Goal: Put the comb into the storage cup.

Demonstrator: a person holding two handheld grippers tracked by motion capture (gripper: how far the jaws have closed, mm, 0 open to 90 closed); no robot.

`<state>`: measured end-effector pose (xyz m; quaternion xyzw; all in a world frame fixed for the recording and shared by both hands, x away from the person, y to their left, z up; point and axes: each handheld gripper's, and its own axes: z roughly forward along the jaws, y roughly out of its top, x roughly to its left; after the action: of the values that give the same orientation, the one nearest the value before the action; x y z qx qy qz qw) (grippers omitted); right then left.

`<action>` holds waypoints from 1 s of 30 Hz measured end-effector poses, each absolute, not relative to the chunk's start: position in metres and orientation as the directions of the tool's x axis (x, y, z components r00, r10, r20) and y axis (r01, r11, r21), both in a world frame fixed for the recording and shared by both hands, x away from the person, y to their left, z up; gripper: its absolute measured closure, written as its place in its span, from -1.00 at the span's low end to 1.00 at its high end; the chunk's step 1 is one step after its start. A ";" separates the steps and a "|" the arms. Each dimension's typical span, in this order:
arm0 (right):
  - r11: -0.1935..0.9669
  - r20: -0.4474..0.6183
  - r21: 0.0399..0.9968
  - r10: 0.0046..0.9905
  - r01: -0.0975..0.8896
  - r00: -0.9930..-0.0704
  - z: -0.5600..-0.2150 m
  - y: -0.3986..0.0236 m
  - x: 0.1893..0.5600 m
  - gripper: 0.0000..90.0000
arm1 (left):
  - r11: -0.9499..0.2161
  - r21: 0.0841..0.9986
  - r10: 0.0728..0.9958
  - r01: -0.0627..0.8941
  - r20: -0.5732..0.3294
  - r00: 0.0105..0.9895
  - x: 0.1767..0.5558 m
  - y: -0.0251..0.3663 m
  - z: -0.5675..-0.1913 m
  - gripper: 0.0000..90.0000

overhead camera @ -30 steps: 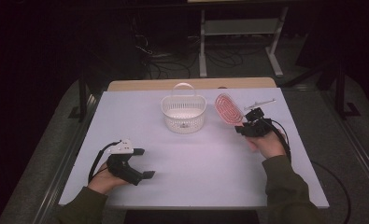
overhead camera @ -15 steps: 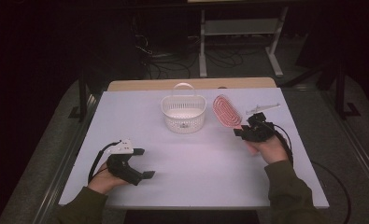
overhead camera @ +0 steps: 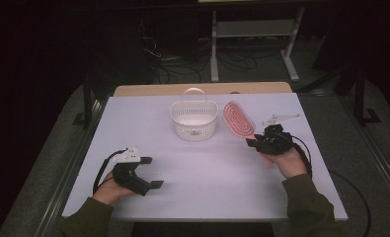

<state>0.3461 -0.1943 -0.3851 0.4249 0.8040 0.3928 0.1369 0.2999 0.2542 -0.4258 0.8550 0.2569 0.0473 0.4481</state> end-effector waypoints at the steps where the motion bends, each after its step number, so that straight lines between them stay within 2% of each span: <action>1: 0.330 0.114 0.748 0.791 0.576 -0.601 -0.385 -0.194 0.346 0.53 | -0.466 0.790 0.482 0.398 -0.150 0.863 0.300 0.254 -0.426 -1.00; 30: 0.410 0.087 0.777 0.681 0.477 -0.727 -0.388 -0.163 0.325 0.53 | -0.457 0.795 0.484 0.399 -0.154 0.861 0.301 0.255 -0.425 -1.00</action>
<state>0.3250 -0.1631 -0.3882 0.3486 0.8307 0.4164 0.1226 0.3007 0.2548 -0.4254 0.8521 0.2591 0.0471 0.4523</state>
